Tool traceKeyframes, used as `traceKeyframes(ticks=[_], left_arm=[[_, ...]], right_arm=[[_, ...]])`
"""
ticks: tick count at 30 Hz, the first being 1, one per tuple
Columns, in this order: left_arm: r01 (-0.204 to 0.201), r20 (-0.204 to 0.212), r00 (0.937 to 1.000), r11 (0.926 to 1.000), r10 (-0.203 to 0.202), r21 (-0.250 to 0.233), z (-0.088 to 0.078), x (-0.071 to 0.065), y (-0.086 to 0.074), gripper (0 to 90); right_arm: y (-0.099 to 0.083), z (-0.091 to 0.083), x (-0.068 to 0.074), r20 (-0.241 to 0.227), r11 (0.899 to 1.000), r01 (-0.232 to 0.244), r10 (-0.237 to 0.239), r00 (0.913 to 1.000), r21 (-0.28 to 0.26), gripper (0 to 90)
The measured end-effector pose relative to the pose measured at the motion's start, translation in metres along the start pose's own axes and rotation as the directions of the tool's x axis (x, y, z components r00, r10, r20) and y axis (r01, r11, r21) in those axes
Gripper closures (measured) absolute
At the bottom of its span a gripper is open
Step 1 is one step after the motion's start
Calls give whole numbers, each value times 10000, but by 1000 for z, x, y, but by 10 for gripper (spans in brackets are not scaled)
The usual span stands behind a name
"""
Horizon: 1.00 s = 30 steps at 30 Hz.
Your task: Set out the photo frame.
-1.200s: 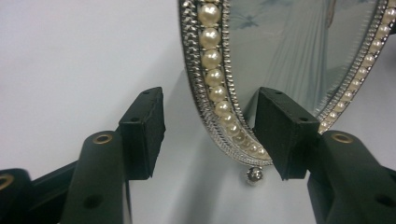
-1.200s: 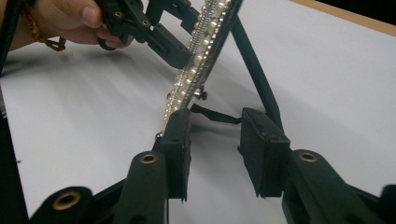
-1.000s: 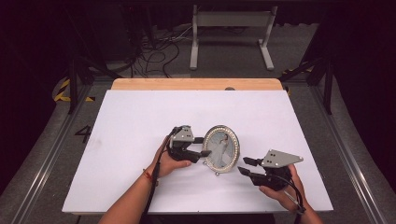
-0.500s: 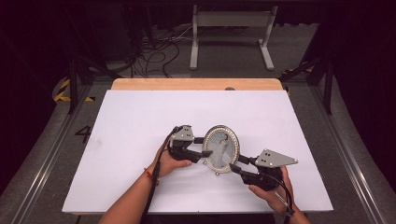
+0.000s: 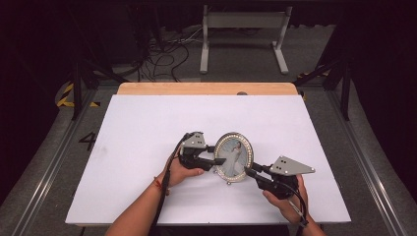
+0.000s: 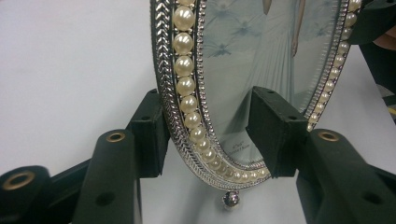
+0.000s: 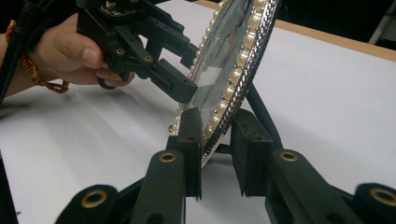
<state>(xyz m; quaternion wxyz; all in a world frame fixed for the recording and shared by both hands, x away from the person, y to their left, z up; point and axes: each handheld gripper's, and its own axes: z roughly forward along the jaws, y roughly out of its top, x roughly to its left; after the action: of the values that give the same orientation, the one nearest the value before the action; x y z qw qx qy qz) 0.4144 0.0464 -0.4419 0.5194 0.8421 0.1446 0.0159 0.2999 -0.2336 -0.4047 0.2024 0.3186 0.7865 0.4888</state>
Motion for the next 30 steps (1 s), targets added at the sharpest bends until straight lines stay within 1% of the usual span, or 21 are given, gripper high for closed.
traceKeyframes(ticks=[2, 4, 7, 8, 9, 10, 12, 14, 15, 16, 17, 18, 19, 20, 21, 22, 23, 25, 27, 28, 30], left_arm=[[63, -38, 10000, 10000, -63, -45, -3, -1, 0, 553], [-63, -101, 9999, 9999, 64, 89, -6, -2, 1, 586], [-219, -226, 9995, 9996, 224, 198, -9, -5, 0, 624], [-262, -211, 9994, 9994, 267, 241, -10, -6, -1, 633], [-292, -286, 9991, 9992, 300, 288, -10, -7, -1, 628], [-274, -267, 9992, 9992, 281, 282, -11, -7, -2, 627], [-274, -282, 9992, 9991, 283, 322, -13, -8, -4, 635], [-340, -277, 9990, 9987, 350, 368, -16, -9, -5, 640], [-422, -319, 9985, 9981, 437, 453, -18, -11, -5, 647], [-422, -319, 9985, 9981, 437, 453, -18, -11, -5, 649], [-564, -377, 9976, 9966, 587, 596, -20, -12, -5, 649], [-564, -377, 9976, 9966, 587, 596, -20, -12, -5, 648], [-595, -465, 9970, 9960, 626, 661, -20, -12, -5, 646], [-525, -613, 9966, 9978, 550, 411, -21, -12, -3, 637], [-525, -613, 9966, 9978, 550, 411, -21, -12, -3, 619], [-441, -592, 9972, 9987, 456, 255, -21, -13, -3, 619], [-408, -571, 9975, 9991, 414, 122, -22, -12, -1, 613], [-472, -656, 9967, 9988, 480, 134, -22, -13, 0, 614], [-436, -625, 9971, 9990, 442, 106, -22, -12, 0, 622], [-397, -670, 9969, 9991, 404, 113, -22, -12, 0, 642], [-405, -616, 9972, 9991, 413, 140, -22, -11, 0, 671]], right_arm=[[0, 0, -2, 25, 10000, -9, 9, 10000, 62, 746], [0, 1, -6, -105, 9999, -126, 127, 9999, 69, 749], [1, 2, -11, -195, 9999, -36, 38, 9998, 109, 752], [2, 2, -11, -89, 10000, -10, 10, 10000, 98, 758], [2, 3, -12, -22, 9999, -47, 47, 10000, 109, 761], [3, 4, -13, -101, 9999, -104, 105, 9999, 92, 763], [3, 6, -14, -152, 9999, -46, 47, 9999, 95, 763], [4, 8, -16, -197, 9999, -57, 60, 9998, 109, 761], [4, 9, -16, -211, 9998, -143, 145, 9997, 112, 761], [4, 10, -17, -268, 9997, -220, 222, 9994, 76, 760], [4, 10, -18, -283, 9997, -231, 233, 9993, 74, 760], [4, 10, -18, -283, 9997, -231, 233, 9993, 74, 760], [5, 11, -18, -334, 9997, -233, 234, 9992, 32, 759], [5, 11, -17, -272, 9999, -165, 166, 9995, 47, 754], [5, 11, -17, -272, 9999, -165, 166, 9995, 47, 754], [5, 11, -15, -108, 9999, -95, 96, 9999, 92, 744], [5, 10, -14, -41, 9999, -49, 49, 10000, 119, 725], [4, 7, -14, -5, 9999, -69, 70, 10000, 139, 709], [2, 4, -14, 71, 9999, -84, 84, 9999, 111, 715], [2, 3, -15, 56, 9999, -139, 139, 9999, 65, 718], [1, 2, -17, 19, 9997, -247, 247, 9997, -12, 745]])
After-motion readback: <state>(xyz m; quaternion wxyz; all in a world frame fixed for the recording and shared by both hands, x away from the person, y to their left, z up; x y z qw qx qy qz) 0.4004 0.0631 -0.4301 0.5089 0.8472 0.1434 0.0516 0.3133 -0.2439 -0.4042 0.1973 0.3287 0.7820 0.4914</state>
